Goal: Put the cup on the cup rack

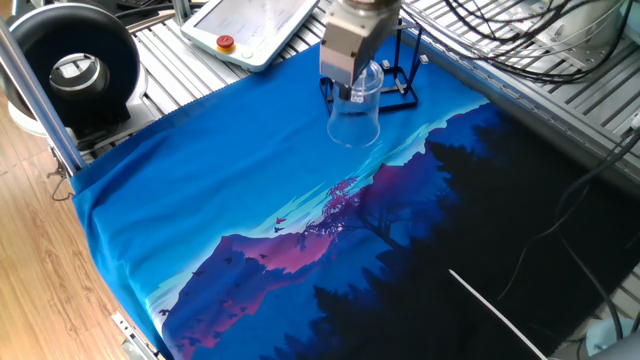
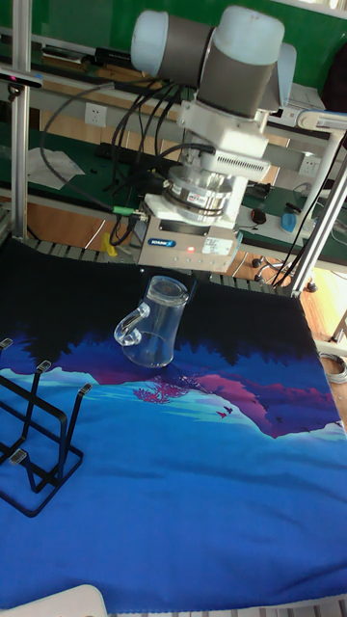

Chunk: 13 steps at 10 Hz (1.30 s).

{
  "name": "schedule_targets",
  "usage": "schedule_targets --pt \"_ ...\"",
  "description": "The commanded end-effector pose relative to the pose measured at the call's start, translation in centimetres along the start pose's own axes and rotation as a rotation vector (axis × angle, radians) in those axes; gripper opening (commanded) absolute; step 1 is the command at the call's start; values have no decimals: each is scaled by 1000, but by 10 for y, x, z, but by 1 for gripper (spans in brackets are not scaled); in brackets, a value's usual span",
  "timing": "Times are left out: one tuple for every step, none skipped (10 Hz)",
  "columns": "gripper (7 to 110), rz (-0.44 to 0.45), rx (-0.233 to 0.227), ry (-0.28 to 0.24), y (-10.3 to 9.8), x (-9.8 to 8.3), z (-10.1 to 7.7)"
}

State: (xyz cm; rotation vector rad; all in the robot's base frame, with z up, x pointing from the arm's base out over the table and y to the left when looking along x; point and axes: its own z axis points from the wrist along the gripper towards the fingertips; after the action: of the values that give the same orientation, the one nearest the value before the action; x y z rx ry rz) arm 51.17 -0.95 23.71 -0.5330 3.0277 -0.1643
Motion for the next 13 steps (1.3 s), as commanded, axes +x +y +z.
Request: schedule_targets --pt "22 -4 -10 -4 9 -1 -19" --pt "22 -7 -8 -5 9 -1 -18" --pt "22 -9 1 -5 6 -3 -15" --pt "22 -13 12 -9 1 -6 -8" --pt "22 -16 11 -15 1 -8 -5" --pt "22 -13 11 -11 1 -7 -6" --pt "22 -13 12 -11 0 -7 -6" --pt "22 -13 11 -8 0 -6 -5" --pt "22 -13 7 -8 0 -7 -5" --pt "22 -13 1 -2 2 -5 -5" --pt "22 3 -2 10 3 -2 -5" --pt "22 22 3 24 1 2 -5" --pt "22 38 -6 28 4 2 -5"
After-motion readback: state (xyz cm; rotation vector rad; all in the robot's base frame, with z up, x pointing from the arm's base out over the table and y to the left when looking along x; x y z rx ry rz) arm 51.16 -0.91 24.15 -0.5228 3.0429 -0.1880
